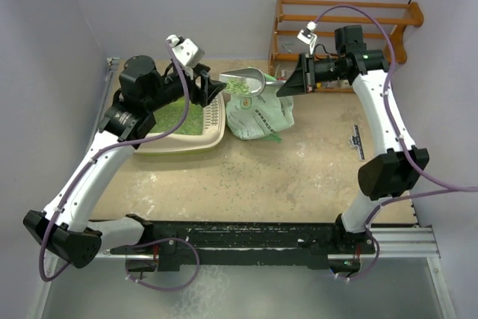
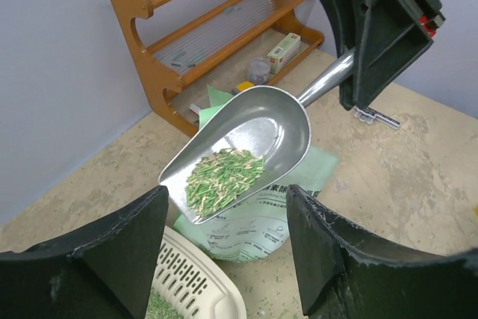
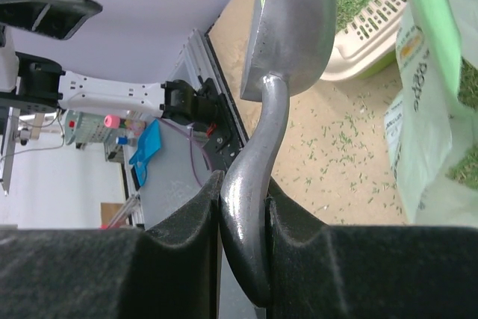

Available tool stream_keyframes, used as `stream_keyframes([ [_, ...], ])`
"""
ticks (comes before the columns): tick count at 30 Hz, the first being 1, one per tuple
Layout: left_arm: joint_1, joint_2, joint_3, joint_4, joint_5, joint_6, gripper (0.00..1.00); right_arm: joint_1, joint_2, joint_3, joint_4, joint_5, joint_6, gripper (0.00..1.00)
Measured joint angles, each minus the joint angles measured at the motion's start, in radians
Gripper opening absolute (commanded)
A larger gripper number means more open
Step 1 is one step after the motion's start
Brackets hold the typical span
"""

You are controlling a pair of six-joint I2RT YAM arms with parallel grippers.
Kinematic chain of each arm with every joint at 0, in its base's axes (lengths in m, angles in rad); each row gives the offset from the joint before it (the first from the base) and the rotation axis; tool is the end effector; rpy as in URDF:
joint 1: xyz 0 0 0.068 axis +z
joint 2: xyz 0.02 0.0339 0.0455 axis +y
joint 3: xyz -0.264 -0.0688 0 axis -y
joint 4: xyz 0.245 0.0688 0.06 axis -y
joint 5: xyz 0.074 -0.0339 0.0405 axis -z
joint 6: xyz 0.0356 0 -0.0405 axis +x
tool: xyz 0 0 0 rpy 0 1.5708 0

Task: Fill the litter box with clean litter
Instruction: Pour the cat litter into the litter box.

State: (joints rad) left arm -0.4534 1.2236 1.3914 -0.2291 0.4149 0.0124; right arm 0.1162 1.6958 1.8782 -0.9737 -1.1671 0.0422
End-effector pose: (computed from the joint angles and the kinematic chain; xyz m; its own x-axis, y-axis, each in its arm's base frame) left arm 0.2347 -0.1303 0.4553 -0.0456 0.0349 -0.9984 0.7632 0.6461 -0.0123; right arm 0.3387 0.0725 0.4163 -0.7349 -0.0691 -0.6747 -0.6572 0.3184 0.6832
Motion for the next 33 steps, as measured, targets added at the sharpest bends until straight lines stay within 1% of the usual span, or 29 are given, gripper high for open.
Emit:
stream_keyframes([
  [10,0.000,-0.103,-0.059,-0.042,-0.061,0.000,0.61,0.175,0.186,0.225,0.015,0.082,0.019,0.00],
  [18,0.000,-0.179,-0.103,-0.052,-0.121,-0.001,0.61,0.311,0.325,0.433,0.006,0.257,0.009,0.00],
  [23,0.000,-0.201,-0.124,-0.053,-0.147,-0.002,0.61,0.345,0.420,0.536,0.008,0.301,0.011,0.00],
  [27,0.000,-0.220,-0.145,-0.056,-0.171,-0.002,0.60,0.357,0.500,0.597,0.009,0.373,0.008,0.00],
  [33,0.000,-0.252,-0.167,-0.074,-0.209,-0.002,0.59,0.367,0.559,0.642,0.016,0.477,-0.012,0.00],
])
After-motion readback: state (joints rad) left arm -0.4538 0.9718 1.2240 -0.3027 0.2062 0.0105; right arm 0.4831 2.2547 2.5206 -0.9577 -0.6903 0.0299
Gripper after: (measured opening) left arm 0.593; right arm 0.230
